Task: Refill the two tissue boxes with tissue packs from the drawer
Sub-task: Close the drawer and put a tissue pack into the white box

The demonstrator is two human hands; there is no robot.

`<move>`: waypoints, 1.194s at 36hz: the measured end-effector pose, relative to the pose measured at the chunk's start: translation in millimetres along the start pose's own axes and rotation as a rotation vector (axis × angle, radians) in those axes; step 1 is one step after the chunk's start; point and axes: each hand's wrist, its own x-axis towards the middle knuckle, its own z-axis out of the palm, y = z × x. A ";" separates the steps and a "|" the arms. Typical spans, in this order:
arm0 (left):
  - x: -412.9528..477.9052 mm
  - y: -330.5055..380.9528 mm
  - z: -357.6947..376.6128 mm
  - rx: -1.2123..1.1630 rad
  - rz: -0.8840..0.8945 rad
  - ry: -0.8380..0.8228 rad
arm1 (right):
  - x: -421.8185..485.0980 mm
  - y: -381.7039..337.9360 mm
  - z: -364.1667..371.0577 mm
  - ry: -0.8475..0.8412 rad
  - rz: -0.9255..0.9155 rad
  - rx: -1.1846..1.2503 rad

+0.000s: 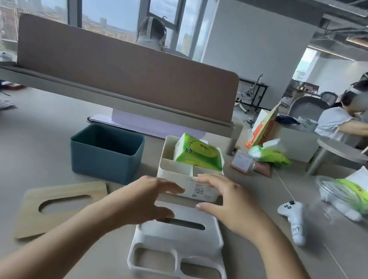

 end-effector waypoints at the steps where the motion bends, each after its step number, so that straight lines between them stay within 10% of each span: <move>1: -3.9 -0.4 2.5 0.009 0.010 -0.043 | -4.3 0.9 3.8 -0.033 0.017 0.005; 19: -20.1 -6.5 29.2 0.177 0.071 -0.220 | -33.7 12.9 40.2 -0.320 0.148 -0.173; 43: 94.8 -7.2 -44.7 0.181 0.226 0.135 | 47.4 8.9 -46.1 0.027 0.012 -0.371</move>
